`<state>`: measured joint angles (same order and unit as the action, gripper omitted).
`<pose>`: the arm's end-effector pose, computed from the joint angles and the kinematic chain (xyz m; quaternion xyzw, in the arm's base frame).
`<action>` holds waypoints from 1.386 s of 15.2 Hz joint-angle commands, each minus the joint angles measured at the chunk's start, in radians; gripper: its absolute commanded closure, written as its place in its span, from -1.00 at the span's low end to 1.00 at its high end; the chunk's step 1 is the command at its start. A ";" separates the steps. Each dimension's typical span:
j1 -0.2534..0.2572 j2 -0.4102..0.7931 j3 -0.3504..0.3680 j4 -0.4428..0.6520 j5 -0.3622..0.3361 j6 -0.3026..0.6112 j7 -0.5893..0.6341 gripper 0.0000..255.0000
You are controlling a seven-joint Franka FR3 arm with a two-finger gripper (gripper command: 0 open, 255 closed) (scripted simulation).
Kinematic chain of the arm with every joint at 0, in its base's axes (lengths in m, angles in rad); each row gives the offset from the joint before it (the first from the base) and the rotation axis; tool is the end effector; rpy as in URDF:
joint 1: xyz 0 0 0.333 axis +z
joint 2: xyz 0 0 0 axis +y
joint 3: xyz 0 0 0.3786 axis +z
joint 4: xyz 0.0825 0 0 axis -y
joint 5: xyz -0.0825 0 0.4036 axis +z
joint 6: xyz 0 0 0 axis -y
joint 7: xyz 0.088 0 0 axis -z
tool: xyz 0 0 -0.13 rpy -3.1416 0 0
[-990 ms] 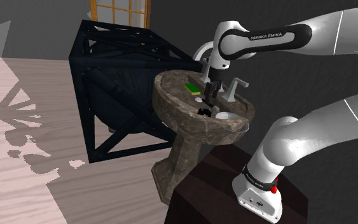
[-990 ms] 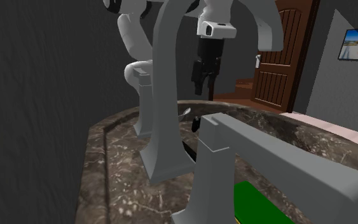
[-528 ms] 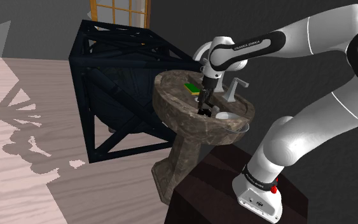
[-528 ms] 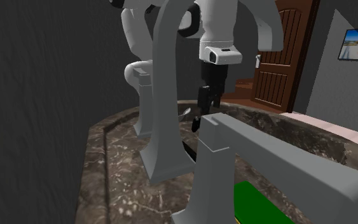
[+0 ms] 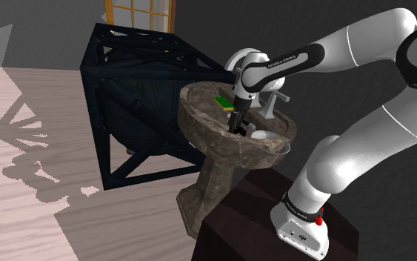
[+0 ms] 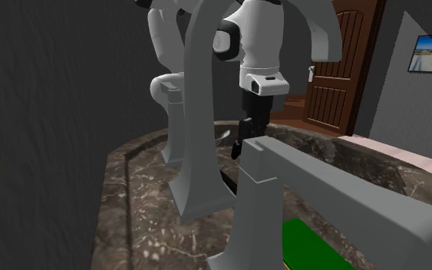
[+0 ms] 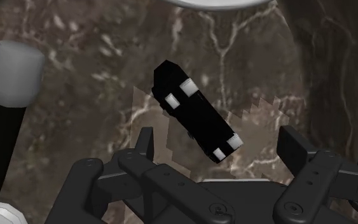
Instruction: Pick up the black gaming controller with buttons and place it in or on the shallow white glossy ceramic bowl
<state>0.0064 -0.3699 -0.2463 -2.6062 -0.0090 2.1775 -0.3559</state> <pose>0.3783 -0.0920 0.3923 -0.9961 -0.0701 0.0213 0.0486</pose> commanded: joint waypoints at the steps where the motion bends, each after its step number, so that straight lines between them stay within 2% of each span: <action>1: 0.000 0.002 0.000 0.000 0.001 0.003 -0.001 -1.00; 5: 0.000 0.002 0.000 0.000 0.000 0.003 0.000 -1.00; 6: 0.000 0.002 0.000 0.000 0.000 0.003 0.000 1.00; 15: 0.000 0.002 0.000 0.000 0.001 0.003 -0.001 1.00; 21: -0.003 -0.045 0.009 0.047 -0.006 -0.090 0.012 1.00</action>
<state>0.0035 -0.4067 -0.2395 -2.5676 -0.0146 2.1036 -0.3467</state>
